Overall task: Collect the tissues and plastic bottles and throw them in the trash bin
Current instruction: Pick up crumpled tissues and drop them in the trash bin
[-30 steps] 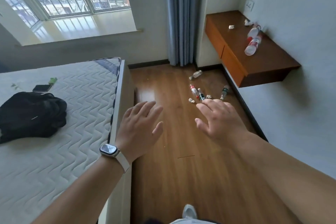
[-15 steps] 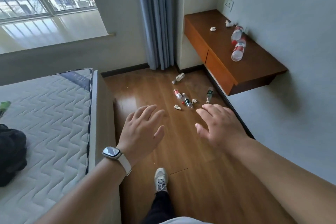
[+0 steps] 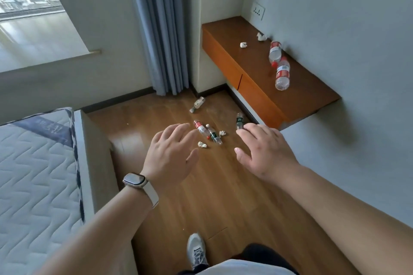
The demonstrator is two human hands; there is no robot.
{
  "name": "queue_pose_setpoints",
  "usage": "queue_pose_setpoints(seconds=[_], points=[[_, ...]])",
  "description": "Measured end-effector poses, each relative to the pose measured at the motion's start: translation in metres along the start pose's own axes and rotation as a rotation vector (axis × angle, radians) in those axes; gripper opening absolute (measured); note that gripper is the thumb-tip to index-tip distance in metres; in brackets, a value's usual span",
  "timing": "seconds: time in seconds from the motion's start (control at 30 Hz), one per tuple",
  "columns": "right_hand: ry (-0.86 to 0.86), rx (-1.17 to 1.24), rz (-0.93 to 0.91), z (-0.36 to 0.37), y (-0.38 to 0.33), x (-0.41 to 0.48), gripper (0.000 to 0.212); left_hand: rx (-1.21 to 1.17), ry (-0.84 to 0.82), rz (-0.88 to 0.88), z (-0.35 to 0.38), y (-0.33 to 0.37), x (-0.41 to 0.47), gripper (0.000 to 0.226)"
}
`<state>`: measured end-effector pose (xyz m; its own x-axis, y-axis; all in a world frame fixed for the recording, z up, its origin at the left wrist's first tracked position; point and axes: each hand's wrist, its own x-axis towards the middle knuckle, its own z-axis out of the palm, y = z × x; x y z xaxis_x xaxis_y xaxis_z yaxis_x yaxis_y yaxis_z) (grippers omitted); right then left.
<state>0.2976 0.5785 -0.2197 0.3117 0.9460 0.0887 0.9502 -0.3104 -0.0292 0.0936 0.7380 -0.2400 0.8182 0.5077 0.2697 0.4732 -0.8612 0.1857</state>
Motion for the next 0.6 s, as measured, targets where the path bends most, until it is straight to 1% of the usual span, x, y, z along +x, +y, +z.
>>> queue_pose_setpoints(seconds=[0.13, 0.27, 0.4, 0.5, 0.6], points=[[0.001, -0.004, 0.020, 0.001, 0.003, 0.028, 0.050, 0.001, 0.019, 0.039, 0.007, -0.014, 0.023, 0.044], [0.010, 0.009, 0.019, 0.009, 0.014, 0.055, 0.050, -0.013, -0.013, 0.017, 0.018, -0.025, 0.050, 0.044], [-0.018, 0.033, 0.032, 0.024, 0.033, 0.086, 0.050, -0.033, -0.032, 0.023, 0.031, -0.029, 0.082, 0.043], [-0.024, 0.071, 0.026, 0.037, 0.049, 0.120, 0.051, -0.015, -0.055, 0.006, 0.041, -0.039, 0.114, 0.043], [-0.046, 0.104, 0.003, 0.048, 0.072, 0.161, 0.052, 0.012, -0.111, -0.025, 0.055, -0.048, 0.154, 0.045]])
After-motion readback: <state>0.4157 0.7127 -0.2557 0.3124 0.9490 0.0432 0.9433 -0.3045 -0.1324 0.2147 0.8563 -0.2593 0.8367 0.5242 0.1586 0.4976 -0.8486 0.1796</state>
